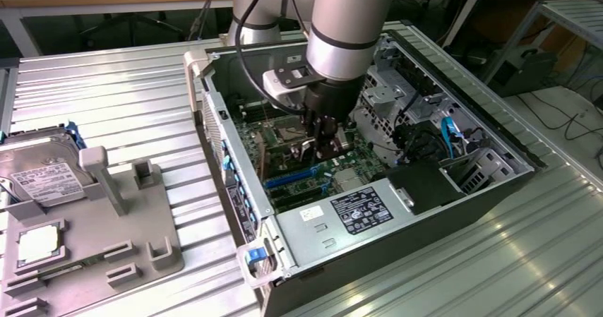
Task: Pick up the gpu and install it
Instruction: 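Insert the gpu into the slot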
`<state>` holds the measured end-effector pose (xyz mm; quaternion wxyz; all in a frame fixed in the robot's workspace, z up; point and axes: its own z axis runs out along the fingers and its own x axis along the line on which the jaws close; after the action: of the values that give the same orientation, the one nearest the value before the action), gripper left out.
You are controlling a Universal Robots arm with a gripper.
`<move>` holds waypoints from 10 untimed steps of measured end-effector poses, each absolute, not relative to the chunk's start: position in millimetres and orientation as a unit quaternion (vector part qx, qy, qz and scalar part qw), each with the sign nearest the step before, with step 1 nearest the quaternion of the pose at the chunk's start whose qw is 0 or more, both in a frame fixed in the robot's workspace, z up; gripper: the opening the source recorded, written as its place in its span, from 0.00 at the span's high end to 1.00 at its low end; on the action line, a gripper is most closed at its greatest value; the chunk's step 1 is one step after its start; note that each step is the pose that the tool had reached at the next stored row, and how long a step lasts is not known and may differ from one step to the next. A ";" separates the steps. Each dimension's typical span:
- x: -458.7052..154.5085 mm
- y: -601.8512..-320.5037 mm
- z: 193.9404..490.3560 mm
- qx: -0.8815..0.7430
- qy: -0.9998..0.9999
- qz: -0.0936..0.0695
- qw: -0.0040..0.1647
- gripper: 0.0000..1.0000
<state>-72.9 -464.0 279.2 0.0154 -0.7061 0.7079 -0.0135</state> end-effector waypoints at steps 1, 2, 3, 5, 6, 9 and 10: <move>-72.9 -463.9 277.3 -0.706 0.708 -0.014 0.015 0.72; -73.0 -463.7 275.1 -0.706 0.708 -0.014 0.015 0.72; -73.0 -463.5 273.0 -0.707 0.707 -0.014 0.015 0.72; -73.6 -463.0 267.9 -0.707 0.706 -0.013 0.016 0.72; -74.0 -462.7 266.3 -0.708 0.706 -0.013 0.016 0.72; -75.1 -461.3 263.8 -0.709 0.705 -0.013 0.015 0.72; -75.2 -460.8 263.5 -0.710 0.704 -0.013 0.015 0.72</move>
<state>-75.2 -460.8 263.5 0.0155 -0.7095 0.7044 -0.0135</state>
